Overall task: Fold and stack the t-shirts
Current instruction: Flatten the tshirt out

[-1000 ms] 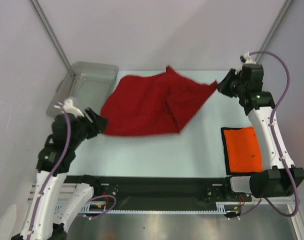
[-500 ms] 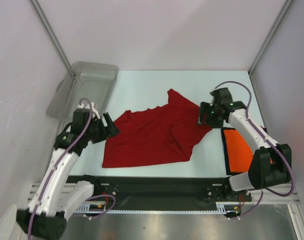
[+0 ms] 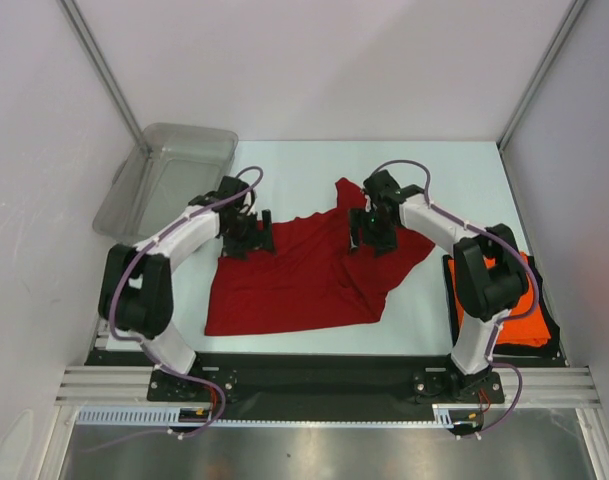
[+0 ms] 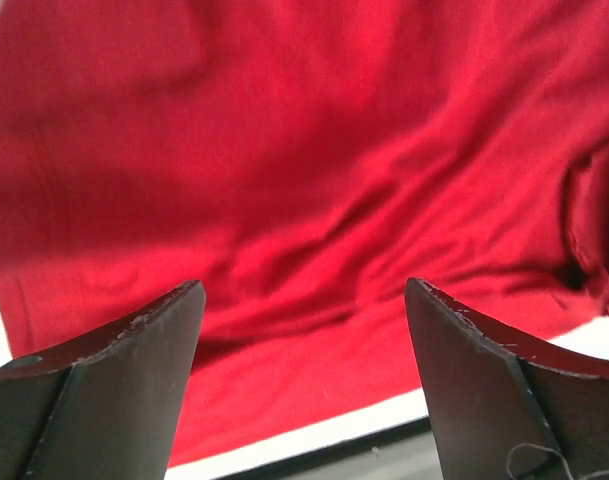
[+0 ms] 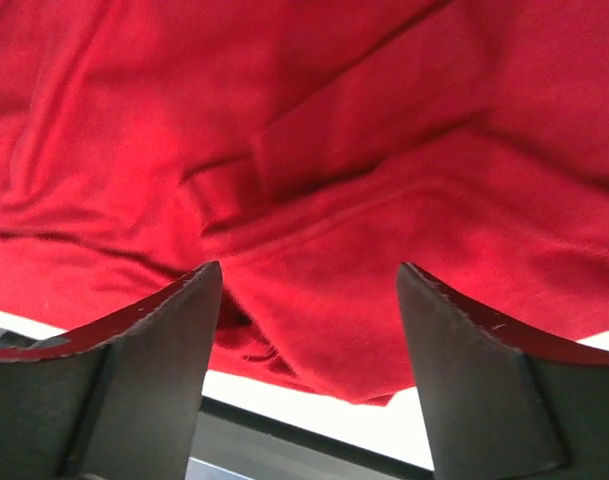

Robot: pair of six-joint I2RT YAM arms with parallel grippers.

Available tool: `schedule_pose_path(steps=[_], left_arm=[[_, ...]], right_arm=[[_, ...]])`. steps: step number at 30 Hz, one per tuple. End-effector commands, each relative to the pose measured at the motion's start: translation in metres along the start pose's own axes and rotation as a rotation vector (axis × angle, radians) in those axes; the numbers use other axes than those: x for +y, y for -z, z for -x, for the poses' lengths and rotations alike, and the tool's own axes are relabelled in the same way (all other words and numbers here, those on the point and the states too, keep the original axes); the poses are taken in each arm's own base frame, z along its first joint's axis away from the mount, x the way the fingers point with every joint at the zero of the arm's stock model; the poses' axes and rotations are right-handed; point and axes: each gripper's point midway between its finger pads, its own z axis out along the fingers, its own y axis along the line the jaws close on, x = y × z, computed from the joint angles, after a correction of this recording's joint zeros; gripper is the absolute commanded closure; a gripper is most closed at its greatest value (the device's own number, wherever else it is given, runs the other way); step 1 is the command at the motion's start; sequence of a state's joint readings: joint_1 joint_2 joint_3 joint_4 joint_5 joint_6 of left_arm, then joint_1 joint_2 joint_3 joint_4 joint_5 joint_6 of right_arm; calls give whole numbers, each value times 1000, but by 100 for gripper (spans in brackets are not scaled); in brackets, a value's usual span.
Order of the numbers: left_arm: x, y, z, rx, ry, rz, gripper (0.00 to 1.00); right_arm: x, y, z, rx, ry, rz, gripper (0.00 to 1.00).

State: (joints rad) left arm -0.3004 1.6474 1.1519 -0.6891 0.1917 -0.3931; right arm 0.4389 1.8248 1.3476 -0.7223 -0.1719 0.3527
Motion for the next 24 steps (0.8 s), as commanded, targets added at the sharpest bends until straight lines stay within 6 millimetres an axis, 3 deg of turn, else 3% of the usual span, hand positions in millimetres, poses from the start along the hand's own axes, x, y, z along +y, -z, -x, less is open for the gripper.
schedule_pose_path(steps=[1,7,11,14,17,21,24], left_arm=[[-5,0,36,-79,-108,42,13],[-7,-33,51,-12,-160,67,12],[-20,-46,61,-6,-204,58,16],[-27,-54,61,16,-239,65,16],[-32,-64,56,44,-268,76,15],[-28,-73,50,63,-279,110,16],[-21,-80,49,70,-273,139,23]], right_arm=[[-17,13,45,-87,0,-62,23],[-57,-3,111,-167,29,-225,16],[-87,-18,135,-169,45,-338,17],[-104,-24,147,-170,45,-401,17],[-104,-30,153,-178,40,-386,19],[-102,-42,145,-156,44,-377,23],[-100,-47,142,-160,48,-367,28]])
